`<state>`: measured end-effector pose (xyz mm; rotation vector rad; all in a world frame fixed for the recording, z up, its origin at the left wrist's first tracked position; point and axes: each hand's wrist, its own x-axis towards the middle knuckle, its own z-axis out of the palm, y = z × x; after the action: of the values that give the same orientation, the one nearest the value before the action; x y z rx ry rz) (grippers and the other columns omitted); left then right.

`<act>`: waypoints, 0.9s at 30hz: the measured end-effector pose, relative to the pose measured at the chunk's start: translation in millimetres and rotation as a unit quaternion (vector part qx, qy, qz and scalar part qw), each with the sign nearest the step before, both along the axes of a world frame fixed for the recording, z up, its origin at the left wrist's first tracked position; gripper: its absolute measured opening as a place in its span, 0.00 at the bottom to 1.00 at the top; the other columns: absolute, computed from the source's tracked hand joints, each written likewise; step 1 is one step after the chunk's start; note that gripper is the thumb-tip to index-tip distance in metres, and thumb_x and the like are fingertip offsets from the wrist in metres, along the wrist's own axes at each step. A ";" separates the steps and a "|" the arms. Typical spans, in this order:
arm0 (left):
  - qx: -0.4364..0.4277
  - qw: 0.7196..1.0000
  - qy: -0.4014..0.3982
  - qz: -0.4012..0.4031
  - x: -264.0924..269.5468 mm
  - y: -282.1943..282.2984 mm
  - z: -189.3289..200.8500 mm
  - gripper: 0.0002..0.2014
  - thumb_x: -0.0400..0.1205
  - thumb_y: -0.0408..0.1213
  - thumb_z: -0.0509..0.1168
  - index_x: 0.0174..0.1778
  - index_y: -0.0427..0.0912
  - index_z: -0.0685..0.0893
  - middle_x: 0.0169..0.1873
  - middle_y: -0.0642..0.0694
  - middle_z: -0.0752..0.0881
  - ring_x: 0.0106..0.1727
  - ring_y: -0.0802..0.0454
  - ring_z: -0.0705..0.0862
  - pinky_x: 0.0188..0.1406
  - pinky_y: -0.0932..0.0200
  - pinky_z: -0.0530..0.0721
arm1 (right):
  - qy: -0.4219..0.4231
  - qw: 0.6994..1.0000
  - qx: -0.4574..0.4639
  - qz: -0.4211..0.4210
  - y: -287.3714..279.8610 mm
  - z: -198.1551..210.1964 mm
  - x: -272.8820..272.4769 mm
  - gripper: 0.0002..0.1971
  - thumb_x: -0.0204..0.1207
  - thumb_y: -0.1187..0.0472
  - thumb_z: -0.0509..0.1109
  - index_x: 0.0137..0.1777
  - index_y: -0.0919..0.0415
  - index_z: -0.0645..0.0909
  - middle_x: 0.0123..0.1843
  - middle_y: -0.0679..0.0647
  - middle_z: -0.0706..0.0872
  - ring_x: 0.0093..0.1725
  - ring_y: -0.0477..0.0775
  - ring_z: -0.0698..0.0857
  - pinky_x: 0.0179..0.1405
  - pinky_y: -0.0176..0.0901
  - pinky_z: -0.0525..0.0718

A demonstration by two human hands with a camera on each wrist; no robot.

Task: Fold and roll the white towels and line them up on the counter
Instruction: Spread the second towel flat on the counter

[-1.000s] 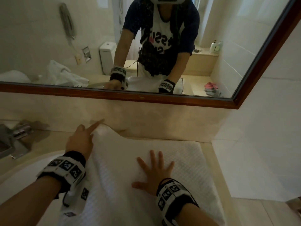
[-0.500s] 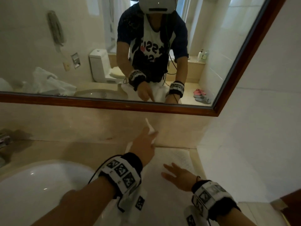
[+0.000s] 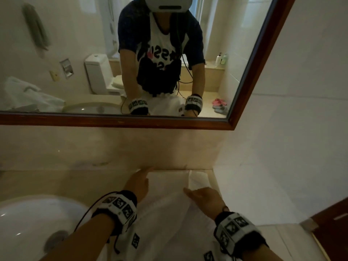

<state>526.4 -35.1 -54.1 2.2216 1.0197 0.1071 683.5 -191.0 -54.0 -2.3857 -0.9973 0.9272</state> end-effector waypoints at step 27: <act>0.102 0.915 0.356 -0.158 -2.8 -14.4 -18.4 0.42 0.82 0.62 0.46 0.82 0.41 0.34 0.82 0.45 0.33 0.83 0.51 0.35 0.80 0.41 0.37 | -0.014 0.984 -0.067 -0.162 13.2 -10.6 60.8 0.14 0.76 0.53 0.70 0.40 0.65 0.76 0.48 0.64 0.87 0.53 0.63 0.88 0.50 0.49 0.88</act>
<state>523.7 -49.5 -72.5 2.6513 1.0126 -0.8320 744.4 -177.7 -64.5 -2.5753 -0.5449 0.8637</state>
